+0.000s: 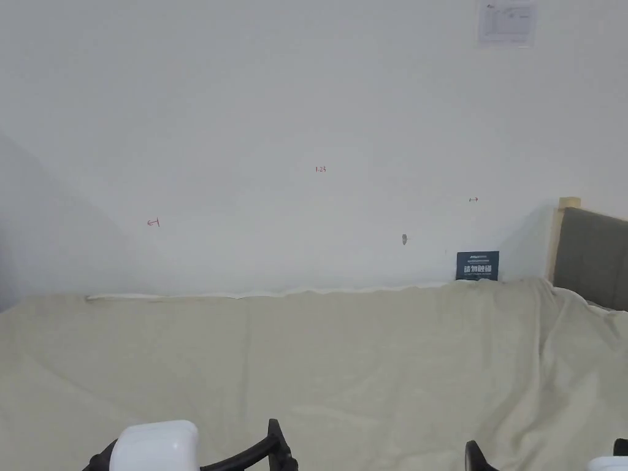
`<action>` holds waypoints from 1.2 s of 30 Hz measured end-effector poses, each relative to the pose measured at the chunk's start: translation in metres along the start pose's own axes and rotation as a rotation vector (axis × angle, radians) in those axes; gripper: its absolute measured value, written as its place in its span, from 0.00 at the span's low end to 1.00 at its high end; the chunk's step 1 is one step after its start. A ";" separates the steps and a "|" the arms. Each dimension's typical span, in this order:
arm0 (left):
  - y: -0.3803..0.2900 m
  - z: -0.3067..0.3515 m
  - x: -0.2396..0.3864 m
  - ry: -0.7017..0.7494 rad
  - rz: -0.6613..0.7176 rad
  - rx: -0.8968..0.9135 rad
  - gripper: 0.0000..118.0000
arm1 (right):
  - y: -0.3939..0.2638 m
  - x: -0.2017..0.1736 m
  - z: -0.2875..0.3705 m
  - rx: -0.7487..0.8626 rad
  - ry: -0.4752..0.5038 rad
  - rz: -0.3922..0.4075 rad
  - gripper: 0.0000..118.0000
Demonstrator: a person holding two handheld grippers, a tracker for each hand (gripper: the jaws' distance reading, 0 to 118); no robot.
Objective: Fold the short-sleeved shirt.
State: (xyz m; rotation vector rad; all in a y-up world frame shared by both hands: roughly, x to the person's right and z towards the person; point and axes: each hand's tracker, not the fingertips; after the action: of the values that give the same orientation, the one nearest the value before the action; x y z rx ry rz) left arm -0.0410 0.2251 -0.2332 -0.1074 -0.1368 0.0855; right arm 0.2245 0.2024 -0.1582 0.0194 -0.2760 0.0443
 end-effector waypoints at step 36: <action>-0.020 -0.015 0.000 -0.009 0.030 -0.107 1.00 | -0.011 -0.010 -0.002 -0.024 0.006 0.039 1.00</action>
State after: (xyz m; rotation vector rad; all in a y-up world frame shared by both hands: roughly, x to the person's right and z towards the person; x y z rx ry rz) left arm -0.0374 0.2033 -0.2455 -0.2161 -0.1483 0.1083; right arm 0.2157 0.1912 -0.1627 -0.0101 -0.2713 0.0793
